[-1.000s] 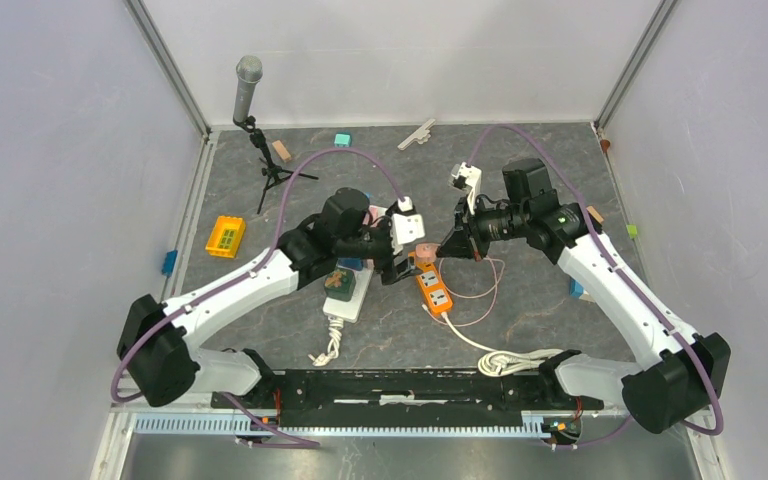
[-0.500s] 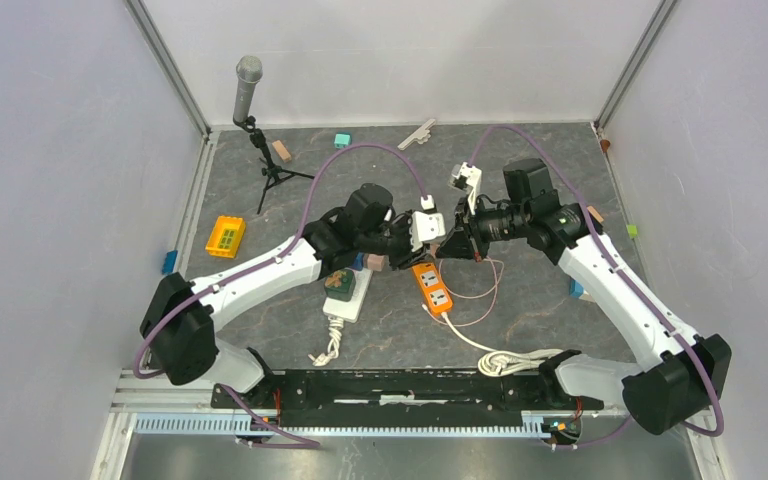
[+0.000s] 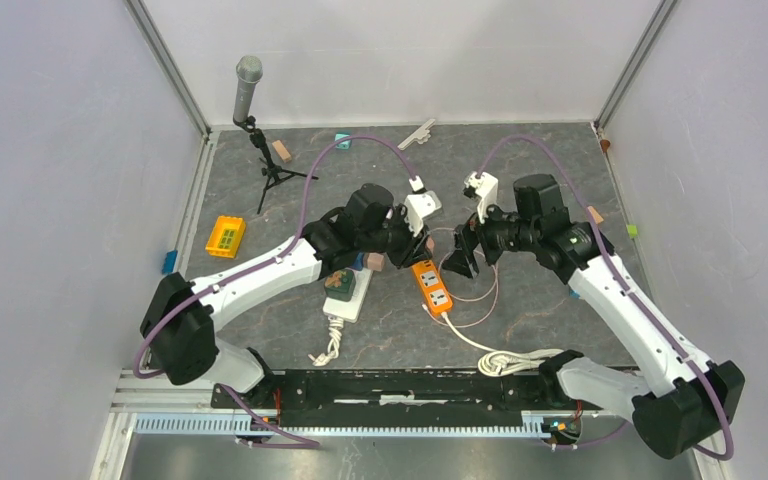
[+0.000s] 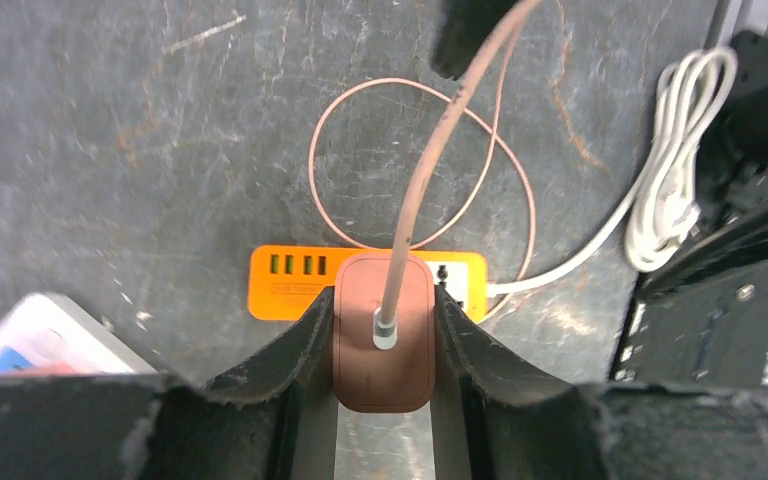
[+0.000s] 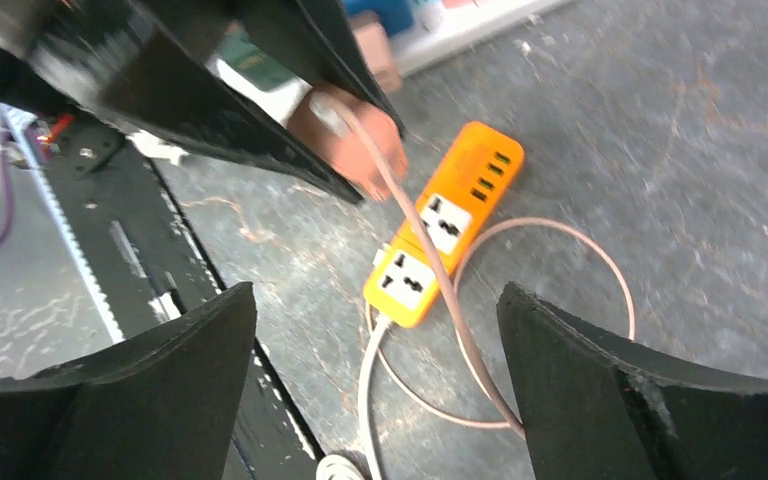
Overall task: Insert the plug
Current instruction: Pick up the plug from the center of the board, then move the socket to the center of the board.
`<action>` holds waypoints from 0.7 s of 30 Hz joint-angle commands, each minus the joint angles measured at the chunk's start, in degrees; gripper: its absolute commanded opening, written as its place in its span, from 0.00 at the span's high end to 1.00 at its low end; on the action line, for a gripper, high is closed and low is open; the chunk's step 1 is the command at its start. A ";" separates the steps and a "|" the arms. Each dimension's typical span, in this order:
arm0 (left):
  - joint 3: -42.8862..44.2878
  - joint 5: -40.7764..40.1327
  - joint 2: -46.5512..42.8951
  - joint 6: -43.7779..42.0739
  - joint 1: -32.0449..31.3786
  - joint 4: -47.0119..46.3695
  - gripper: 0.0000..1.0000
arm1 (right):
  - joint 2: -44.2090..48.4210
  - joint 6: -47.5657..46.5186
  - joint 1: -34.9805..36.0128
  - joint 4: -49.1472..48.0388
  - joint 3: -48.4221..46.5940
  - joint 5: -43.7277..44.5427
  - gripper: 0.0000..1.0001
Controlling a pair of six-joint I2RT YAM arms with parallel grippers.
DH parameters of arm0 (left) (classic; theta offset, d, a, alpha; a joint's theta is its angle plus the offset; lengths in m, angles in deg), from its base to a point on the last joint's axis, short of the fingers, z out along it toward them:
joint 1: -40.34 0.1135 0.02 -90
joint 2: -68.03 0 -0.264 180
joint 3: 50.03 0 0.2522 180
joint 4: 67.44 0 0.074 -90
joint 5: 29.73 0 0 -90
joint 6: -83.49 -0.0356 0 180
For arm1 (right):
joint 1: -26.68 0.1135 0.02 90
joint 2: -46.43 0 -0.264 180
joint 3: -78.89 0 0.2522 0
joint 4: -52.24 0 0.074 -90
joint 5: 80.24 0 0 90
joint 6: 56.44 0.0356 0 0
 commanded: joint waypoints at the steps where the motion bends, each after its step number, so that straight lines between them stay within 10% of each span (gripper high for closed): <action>1: 0.60 -4.92 0.53 21.40 -0.02 -1.33 0.98 | 2.96 1.68 0.11 -0.62 5.58 10.06 0.05; 12: -1.92 -14.39 1.11 40.34 0.34 -0.89 0.98 | 14.72 8.15 0.02 -1.99 16.50 25.86 0.02; 21: -4.48 -31.87 -2.01 46.77 0.52 0.71 0.98 | 15.16 7.27 0.39 -1.75 18.14 21.20 0.02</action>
